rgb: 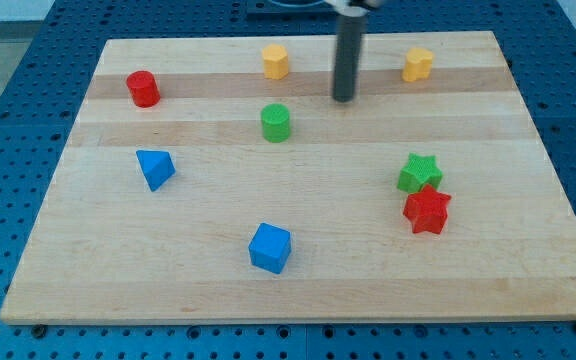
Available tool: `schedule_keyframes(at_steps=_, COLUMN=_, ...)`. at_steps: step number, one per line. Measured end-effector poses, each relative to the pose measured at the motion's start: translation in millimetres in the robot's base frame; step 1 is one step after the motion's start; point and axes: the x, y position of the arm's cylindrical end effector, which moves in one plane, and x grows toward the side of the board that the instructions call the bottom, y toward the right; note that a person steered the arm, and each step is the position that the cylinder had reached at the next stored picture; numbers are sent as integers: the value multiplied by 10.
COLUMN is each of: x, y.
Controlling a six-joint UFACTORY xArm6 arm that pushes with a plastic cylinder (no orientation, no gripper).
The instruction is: Push the green circle to the left side of the green star
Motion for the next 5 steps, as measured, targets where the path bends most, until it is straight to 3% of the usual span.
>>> schedule_keyframes(at_steps=1, x=48, y=-800)
schedule_keyframes(at_steps=2, x=88, y=-1079)
schedule_keyframes(at_steps=3, x=202, y=-1112)
schedule_keyframes(at_steps=5, x=465, y=-304)
